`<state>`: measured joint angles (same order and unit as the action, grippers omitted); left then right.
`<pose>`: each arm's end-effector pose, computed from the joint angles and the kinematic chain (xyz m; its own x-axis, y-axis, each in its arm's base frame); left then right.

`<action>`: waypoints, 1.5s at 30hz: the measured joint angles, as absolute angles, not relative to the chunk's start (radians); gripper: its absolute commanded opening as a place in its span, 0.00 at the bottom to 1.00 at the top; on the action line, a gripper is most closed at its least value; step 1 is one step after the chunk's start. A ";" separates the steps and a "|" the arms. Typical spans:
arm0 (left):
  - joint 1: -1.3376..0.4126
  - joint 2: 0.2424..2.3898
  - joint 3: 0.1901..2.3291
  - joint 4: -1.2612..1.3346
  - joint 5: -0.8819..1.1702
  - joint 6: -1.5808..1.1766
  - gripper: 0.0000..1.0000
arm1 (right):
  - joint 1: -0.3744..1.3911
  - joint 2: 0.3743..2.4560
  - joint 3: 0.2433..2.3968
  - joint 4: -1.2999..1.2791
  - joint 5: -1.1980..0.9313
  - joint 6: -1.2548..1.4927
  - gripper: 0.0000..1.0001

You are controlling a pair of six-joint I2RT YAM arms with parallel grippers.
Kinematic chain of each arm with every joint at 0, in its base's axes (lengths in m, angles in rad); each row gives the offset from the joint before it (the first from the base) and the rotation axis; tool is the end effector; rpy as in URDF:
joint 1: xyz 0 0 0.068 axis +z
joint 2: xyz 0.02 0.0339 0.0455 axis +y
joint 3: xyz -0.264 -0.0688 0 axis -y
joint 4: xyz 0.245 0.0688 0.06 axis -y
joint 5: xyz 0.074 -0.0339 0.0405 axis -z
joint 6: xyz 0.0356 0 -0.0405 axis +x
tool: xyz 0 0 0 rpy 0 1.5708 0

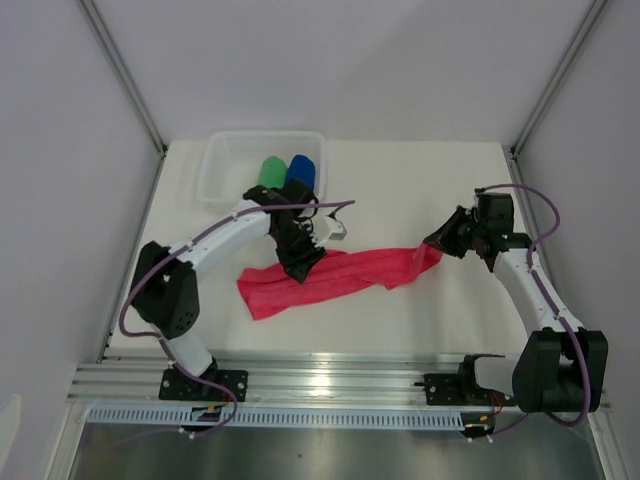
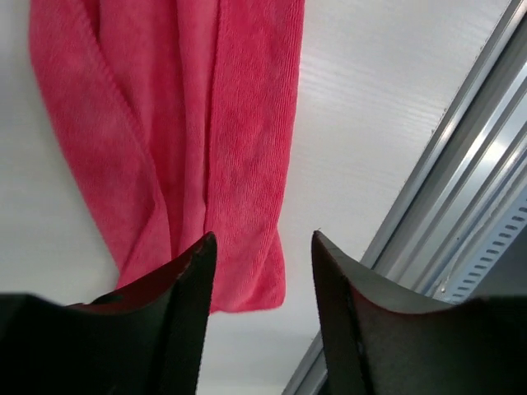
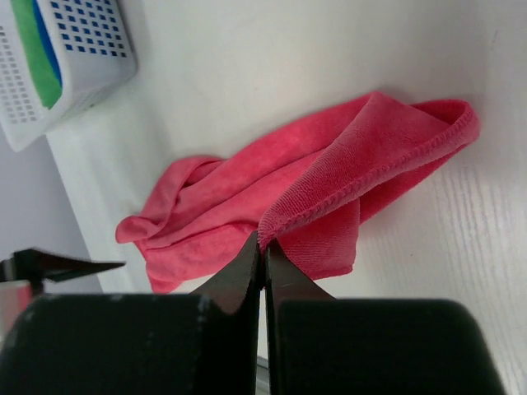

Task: Roll the towels
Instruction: Flatten the towel

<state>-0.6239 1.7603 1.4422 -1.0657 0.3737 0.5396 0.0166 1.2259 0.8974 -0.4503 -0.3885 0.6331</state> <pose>0.2693 -0.2098 0.2479 -0.3764 0.8603 -0.3438 0.9236 0.3193 -0.2122 0.2579 0.0178 0.2646 -0.7348 0.5354 -0.4164 0.1858 0.7493 0.6356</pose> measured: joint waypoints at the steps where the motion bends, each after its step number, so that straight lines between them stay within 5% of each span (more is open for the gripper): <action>1: -0.608 1.729 1.422 -1.069 0.371 0.531 0.46 | 0.015 1.232 0.893 -0.451 -0.383 0.625 0.00; 7: -0.373 1.678 1.355 -1.061 0.305 0.463 0.29 | 0.013 1.253 0.883 -0.433 -0.368 0.592 0.00; 19: -0.353 1.906 1.251 -1.083 0.250 0.411 0.41 | -0.014 1.287 0.883 -0.430 -0.324 0.546 0.00; 34: -0.342 1.917 1.251 -1.084 0.168 0.366 0.47 | -0.017 1.287 0.883 -0.429 -0.300 0.537 0.00; 45: -0.337 1.917 1.248 -1.118 0.266 0.366 0.04 | -0.023 1.302 0.883 -0.433 -0.278 0.520 0.00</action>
